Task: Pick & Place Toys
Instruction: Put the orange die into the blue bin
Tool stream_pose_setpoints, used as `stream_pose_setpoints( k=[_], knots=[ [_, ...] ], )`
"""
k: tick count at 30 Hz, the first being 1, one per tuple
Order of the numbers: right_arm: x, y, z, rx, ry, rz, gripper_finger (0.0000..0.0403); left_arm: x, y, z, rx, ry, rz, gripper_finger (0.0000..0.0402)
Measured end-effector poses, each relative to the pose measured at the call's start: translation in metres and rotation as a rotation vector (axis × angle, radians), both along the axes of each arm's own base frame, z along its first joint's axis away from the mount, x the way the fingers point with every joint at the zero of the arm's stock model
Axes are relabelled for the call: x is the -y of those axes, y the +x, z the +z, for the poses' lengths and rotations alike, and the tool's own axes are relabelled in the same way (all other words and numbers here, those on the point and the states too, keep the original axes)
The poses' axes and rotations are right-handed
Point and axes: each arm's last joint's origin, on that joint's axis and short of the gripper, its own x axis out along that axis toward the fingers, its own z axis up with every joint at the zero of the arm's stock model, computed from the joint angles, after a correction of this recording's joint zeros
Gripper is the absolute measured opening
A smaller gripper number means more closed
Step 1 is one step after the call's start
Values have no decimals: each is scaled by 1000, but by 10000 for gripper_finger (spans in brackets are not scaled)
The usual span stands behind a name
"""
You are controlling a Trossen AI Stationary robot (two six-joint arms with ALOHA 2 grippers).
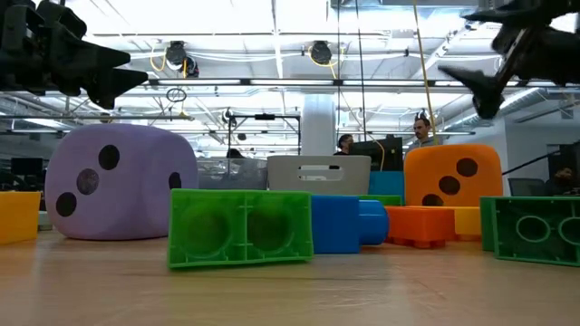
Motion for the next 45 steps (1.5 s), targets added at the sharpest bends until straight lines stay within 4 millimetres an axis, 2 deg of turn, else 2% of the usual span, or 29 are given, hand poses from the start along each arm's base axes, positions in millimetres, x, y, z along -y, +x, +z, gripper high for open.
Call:
stream_pose_setpoints(
  k=[4,6,9,12,15,19,24,36,39,45],
  knots=[
    [-17,19,23,-99,-93,122,344,0,0,0,0,0,0,269],
    [-28,34,27,-200,-153,176,350,0,0,0,-1,0,0,269],
    [-44,52,21,-436,-262,251,354,0,0,0,-1,0,0,269],
    [-52,66,16,-653,-248,266,351,0,0,0,0,0,-1,269],
    [-53,75,-5,-852,-218,247,347,0,0,0,-1,0,-3,269],
    [-52,86,-14,-893,-185,210,342,0,0,0,-1,0,-3,269],
    [-52,88,-17,-911,-179,241,335,0,0,0,0,0,-3,269],
    [-62,69,9,-764,-107,492,324,0,0,0,0,0,-2,269],
    [-61,67,14,-732,-109,474,324,0,0,0,0,0,-2,269],
    [-54,71,11,-741,-188,296,324,0,0,0,-1,0,-2,269]
  ],
)
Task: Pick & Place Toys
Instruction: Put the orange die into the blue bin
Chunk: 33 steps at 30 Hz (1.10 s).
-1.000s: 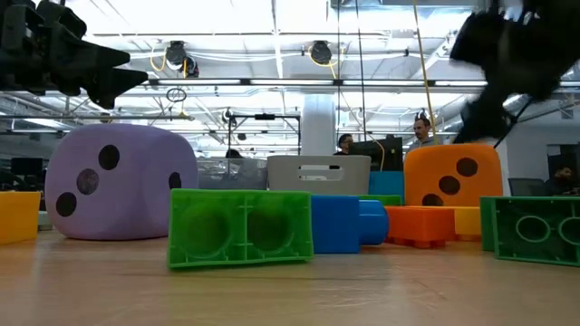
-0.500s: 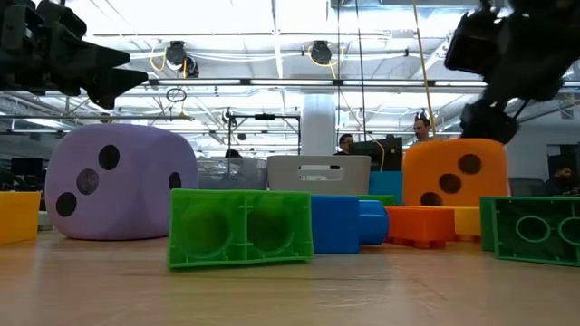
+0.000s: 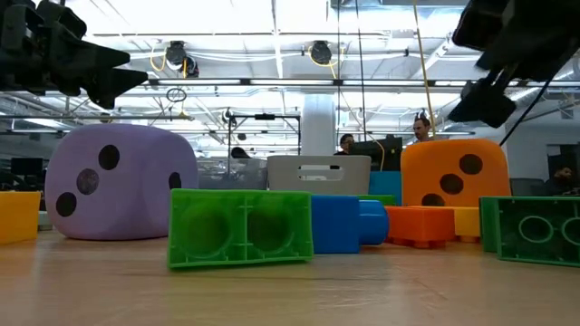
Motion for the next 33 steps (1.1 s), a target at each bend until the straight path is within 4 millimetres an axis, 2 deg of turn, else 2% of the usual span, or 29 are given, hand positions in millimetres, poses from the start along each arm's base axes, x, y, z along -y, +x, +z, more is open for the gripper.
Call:
stream_pose_setpoints(
  k=[5,11,21,25,33],
  knots=[
    [8,11,-14,-77,-37,-54,324,0,0,0,0,0,0,269],
    [13,24,-36,-204,6,-51,324,0,0,0,0,0,0,269],
    [9,39,-48,-210,92,-4,320,0,0,0,0,0,2,269],
    [9,40,-51,-229,81,-3,292,0,0,0,0,0,2,269],
    [9,39,-51,-228,60,12,206,0,0,0,0,0,2,269]
  ],
)
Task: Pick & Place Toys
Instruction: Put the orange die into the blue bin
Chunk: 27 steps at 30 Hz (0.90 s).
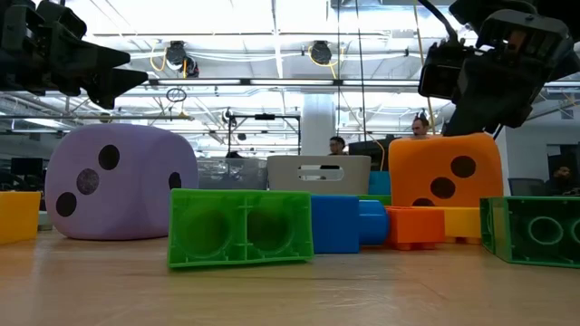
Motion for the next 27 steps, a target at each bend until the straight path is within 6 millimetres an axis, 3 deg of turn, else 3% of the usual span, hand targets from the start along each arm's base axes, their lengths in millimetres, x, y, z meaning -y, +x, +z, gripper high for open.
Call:
stream_pose_setpoints(
  k=[7,15,27],
  knots=[
    [1,-4,9,42,0,11,192,0,0,0,0,0,-2,269],
    [4,-16,39,217,-14,5,188,0,0,0,0,0,-2,269],
    [19,-44,84,497,-249,-164,186,0,0,0,0,0,-2,269]
  ],
)
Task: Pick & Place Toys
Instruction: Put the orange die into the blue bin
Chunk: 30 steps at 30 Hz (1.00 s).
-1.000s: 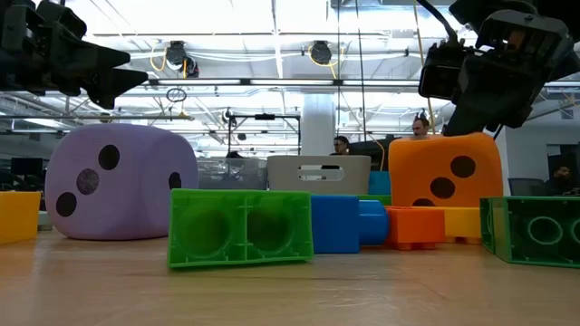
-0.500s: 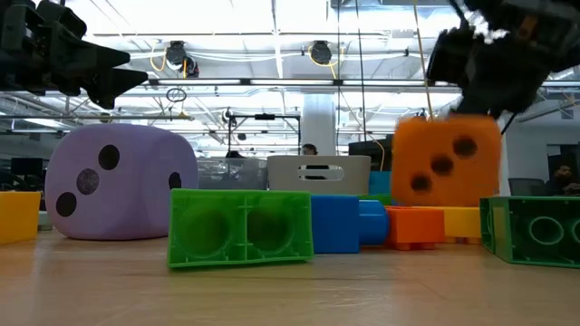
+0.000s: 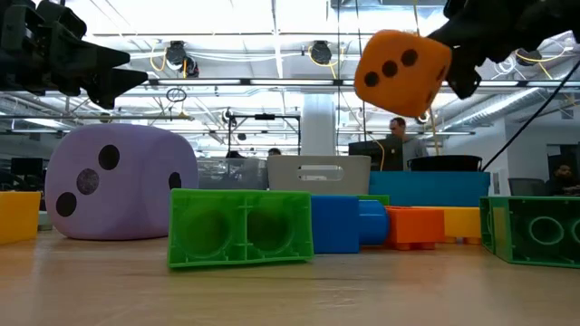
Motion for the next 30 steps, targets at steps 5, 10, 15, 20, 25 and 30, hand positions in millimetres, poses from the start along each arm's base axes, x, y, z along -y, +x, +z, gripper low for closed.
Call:
stream_pose_setpoints(
  k=[5,10,15,20,25,30],
  knots=[
    [10,-12,0,-47,-197,-207,186,0,0,0,0,0,0,269],
    [19,-23,-12,-216,-375,-388,186,0,0,0,0,0,0,269],
    [32,-26,-23,-345,-421,-491,186,0,0,0,0,0,0,269],
    [42,-17,-12,-379,-395,-479,186,0,0,0,0,0,0,269],
    [51,-2,13,-510,-424,-428,186,0,0,0,0,0,0,269],
    [54,10,14,-691,-497,-367,186,0,0,0,0,0,0,269]
  ],
)
